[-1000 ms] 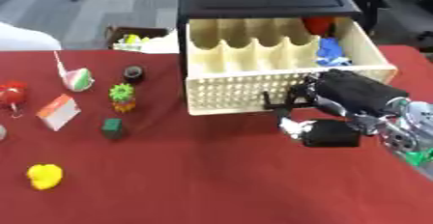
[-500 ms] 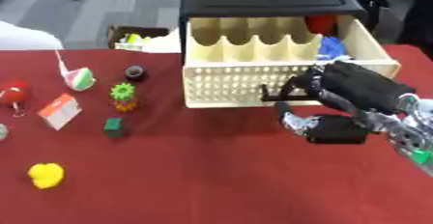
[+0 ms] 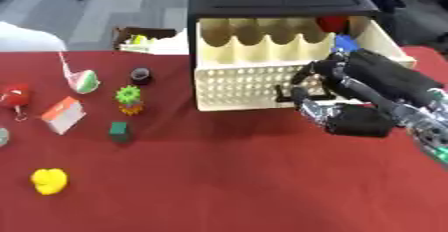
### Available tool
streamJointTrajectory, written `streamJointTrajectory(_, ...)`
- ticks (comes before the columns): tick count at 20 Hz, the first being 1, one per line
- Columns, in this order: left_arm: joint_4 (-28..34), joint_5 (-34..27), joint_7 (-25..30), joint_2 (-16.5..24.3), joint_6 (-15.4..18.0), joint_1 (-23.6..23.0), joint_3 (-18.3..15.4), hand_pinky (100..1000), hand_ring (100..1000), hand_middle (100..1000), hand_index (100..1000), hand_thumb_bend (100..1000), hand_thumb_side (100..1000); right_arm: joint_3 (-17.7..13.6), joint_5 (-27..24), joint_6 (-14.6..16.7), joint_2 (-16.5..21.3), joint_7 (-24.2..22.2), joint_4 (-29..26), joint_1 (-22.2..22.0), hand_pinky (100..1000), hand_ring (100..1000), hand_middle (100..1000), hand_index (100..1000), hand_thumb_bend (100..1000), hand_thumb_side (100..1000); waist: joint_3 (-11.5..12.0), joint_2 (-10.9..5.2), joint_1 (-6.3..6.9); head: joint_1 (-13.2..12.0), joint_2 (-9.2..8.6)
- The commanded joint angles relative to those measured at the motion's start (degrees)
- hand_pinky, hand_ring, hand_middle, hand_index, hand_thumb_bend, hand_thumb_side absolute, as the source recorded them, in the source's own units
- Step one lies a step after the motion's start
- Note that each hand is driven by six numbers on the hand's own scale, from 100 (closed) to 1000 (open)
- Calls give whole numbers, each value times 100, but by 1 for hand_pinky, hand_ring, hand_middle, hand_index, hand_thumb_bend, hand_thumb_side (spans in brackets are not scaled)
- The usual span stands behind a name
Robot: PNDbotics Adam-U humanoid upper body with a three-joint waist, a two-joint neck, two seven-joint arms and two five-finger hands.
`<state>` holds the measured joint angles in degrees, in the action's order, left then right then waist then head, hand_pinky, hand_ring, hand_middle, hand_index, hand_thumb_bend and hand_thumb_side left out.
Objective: Pick up objects from table and place into drawer.
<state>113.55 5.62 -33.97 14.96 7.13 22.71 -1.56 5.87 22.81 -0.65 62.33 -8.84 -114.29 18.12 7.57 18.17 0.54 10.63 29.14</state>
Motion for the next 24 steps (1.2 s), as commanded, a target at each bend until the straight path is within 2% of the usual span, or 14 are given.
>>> streamJointTrajectory(1, 104, 7, -3, 42, -1, 59, -18, 475, 578, 615, 752, 100, 826, -112, 125, -70, 275, -151, -30, -5, 297, 375, 439, 774, 100, 1000, 5, -74, -16, -5, 2)
streamJointTrajectory(2, 104, 7, -4, 41, 0, 63, -18, 475, 578, 615, 752, 100, 829, -99, 200, -102, 275, -221, -30, -45, 316, 411, 477, 782, 100, 1000, 11, -69, -17, -5, -1)
streamJointTrajectory(5, 104, 6, -7, 38, 0, 68, -19, 475, 578, 615, 752, 100, 826, -113, 290, -181, 206, -353, -30, -83, 328, 434, 487, 778, 100, 1000, 27, -60, -12, -14, -11)
streamJointTrajectory(16, 104, 17, -10, 55, -2, 48, -27, 475, 578, 614, 751, 100, 824, -463, -231, -67, 171, -273, -30, -8, 314, 403, 468, 765, 100, 1000, -17, -95, -7, -54, 15)
streamJointTrajectory(24, 104, 27, -20, 77, -5, 24, -39, 475, 579, 615, 751, 100, 824, -765, -570, 67, 227, -50, -30, 26, 307, 390, 455, 761, 100, 1000, -72, -154, -5, -102, 26)
